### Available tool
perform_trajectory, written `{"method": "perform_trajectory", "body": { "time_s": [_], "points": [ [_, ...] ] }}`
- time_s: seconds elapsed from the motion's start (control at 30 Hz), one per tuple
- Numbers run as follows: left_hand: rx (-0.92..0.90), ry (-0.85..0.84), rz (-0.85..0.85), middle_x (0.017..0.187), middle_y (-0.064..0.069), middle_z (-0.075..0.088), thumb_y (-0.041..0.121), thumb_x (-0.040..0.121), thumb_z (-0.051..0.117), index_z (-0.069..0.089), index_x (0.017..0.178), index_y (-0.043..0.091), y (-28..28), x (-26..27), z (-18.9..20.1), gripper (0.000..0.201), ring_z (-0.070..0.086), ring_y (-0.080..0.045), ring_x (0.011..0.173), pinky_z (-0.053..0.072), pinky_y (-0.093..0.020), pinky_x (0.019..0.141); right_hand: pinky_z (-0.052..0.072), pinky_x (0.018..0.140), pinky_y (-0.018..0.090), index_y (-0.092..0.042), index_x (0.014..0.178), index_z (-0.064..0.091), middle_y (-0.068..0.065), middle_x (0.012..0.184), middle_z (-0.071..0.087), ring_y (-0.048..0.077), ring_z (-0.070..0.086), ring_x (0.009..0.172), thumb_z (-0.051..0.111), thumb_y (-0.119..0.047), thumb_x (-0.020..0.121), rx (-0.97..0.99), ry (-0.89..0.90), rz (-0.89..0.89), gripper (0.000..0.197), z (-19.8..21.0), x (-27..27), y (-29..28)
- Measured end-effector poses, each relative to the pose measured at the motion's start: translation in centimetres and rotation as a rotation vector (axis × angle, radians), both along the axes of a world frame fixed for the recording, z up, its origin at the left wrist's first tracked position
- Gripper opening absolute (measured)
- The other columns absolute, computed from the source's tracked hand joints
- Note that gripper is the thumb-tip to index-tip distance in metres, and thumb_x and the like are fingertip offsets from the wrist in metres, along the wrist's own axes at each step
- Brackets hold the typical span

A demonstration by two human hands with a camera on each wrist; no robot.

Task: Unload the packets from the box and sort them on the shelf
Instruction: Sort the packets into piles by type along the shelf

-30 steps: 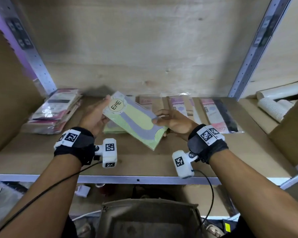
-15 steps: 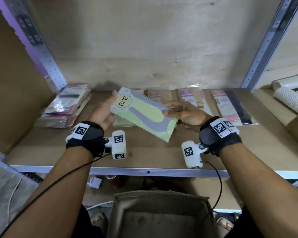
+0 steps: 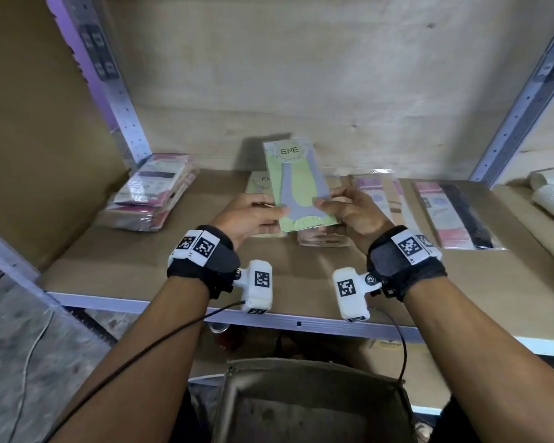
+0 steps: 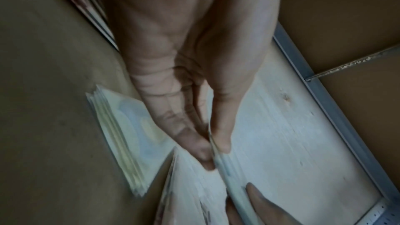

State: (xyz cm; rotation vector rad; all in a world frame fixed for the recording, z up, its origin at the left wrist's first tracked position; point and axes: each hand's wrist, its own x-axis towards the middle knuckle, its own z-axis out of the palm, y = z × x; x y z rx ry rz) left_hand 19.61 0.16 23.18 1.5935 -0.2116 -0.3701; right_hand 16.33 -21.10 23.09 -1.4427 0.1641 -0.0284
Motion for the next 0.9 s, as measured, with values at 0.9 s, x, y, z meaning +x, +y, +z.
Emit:
{"method": "perform_trajectory", "body": {
  "time_s": [0.9],
  "points": [
    [0.461, -0.12, 0.357, 0.088, -0.015, 0.075, 0.003, 0.069, 0.085, 0.072, 0.071, 0.017, 5.0, 4.2, -1.3, 0.019, 0.072, -0.035, 0.091, 0.059, -0.045, 0.088, 0.061, 0.073, 0.04, -0.001, 0.104, 0.065, 0.014, 0.088, 0.072, 0.025, 0.072, 0.077, 0.089, -0.024, 0.066, -1.047, 0.281, 0.097, 0.051, 2.7, 7.0, 8.8]
  ]
}}
